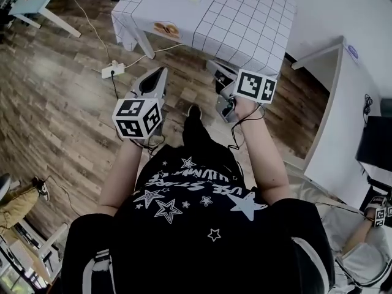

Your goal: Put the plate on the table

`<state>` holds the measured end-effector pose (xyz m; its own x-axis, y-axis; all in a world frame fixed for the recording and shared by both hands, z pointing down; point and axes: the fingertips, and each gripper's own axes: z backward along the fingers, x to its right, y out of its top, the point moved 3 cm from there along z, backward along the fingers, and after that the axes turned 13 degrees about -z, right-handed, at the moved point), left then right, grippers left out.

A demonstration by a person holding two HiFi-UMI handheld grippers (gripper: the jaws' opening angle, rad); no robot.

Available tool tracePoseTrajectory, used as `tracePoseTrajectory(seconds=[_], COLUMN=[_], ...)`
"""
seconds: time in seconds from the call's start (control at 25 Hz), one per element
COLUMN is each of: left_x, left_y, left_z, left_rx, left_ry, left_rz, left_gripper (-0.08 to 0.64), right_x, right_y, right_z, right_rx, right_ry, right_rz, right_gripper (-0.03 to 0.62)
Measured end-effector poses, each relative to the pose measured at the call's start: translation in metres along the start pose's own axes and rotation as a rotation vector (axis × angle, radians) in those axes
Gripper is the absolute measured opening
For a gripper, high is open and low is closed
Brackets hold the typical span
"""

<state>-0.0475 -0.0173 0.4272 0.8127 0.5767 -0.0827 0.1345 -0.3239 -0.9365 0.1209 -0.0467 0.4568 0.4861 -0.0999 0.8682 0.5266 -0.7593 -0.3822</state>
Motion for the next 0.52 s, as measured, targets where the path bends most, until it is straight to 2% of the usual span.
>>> tracePoseTrajectory(seconds=[0.12,0.32,0.52], left_x=[0.008,0.019,0.025], left_y=[-0.005,-0.045,-0.068], left_z=[0.019,0.083,0.119], left_rx=[-0.004,0.021,0.033], left_ry=[0.009,-0.001,0.003], left_rz=[0.014,0.012,0.015], left_gripper=[0.009,0.009,0.009], right_x=[-0.01,-0.02,-0.028], right_y=[-0.017,-0.092,-0.133], right_z=[0.016,0.039,0.05], right_rx=[-0.014,0.001,0.0], right_ry=[-0.014,-0.033,-0.033], right_rz=[0.032,0.076,0.109], right_gripper=[0.012,0.012,0.012])
